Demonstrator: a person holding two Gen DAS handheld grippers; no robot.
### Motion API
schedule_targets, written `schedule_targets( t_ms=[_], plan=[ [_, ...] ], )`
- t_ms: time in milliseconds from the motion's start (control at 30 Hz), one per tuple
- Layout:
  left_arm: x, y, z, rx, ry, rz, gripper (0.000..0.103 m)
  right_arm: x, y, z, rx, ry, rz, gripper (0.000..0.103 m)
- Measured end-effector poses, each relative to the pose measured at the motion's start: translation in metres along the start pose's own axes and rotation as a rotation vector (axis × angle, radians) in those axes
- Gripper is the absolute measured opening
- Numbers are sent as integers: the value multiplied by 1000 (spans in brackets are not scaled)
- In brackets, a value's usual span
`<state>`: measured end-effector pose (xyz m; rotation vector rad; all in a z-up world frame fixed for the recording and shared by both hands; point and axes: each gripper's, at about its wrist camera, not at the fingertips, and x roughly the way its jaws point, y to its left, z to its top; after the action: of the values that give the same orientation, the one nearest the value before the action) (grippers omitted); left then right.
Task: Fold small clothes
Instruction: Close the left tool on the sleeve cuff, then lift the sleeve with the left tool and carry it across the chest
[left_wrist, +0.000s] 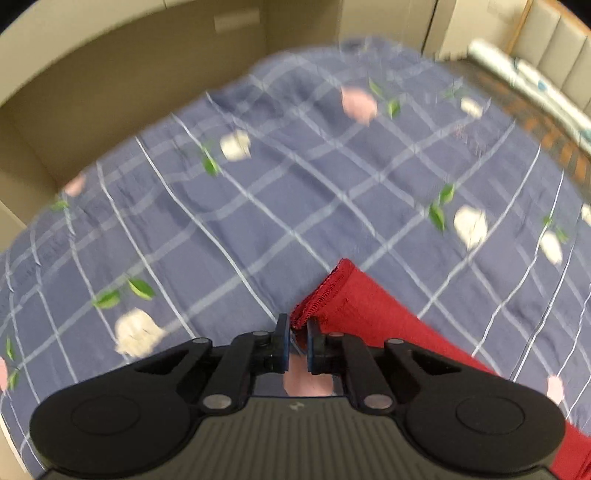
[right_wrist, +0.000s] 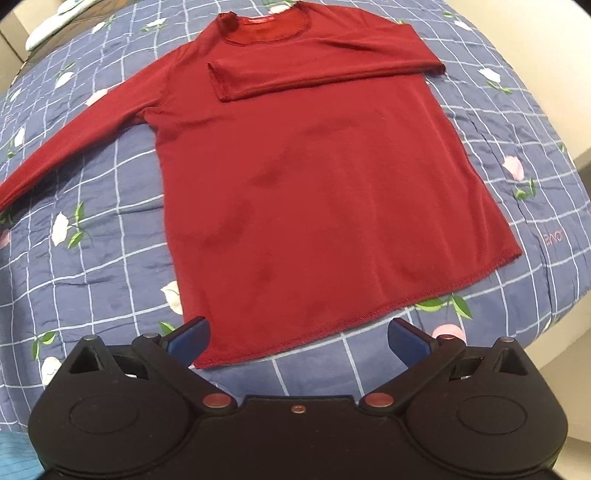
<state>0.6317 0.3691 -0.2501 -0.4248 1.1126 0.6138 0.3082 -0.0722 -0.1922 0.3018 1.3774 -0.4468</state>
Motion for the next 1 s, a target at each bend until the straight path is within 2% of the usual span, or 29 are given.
schedule_targets(
  t_ms=[100, 233, 333, 467, 567, 767, 1000],
  plan=[
    [-6, 9, 2, -9, -24, -11, 9, 1, 1, -1, -4, 1, 9, 102],
    [-2, 22, -4, -53, -8, 31, 9, -2, 1, -4, -7, -4, 12, 102],
    [-5, 29, -8, -72, -2, 18, 9, -5, -2, -6, 1, -17, 9, 102],
    [-21, 26, -11, -42, -41, -8, 9, -6, -9, -8, 30, -24, 11, 102],
    [-39, 20, -8, -18, -85, -49, 9, -6, -10, -7, 20, -31, 21, 102],
    [-90, -3, -7, 87, -226, -152, 9, 1, -10, 4, -30, -43, 77, 102],
    [-156, -54, -23, 192, -359, -274, 9, 14, -33, 27, -97, -46, 152, 102]
  ],
)
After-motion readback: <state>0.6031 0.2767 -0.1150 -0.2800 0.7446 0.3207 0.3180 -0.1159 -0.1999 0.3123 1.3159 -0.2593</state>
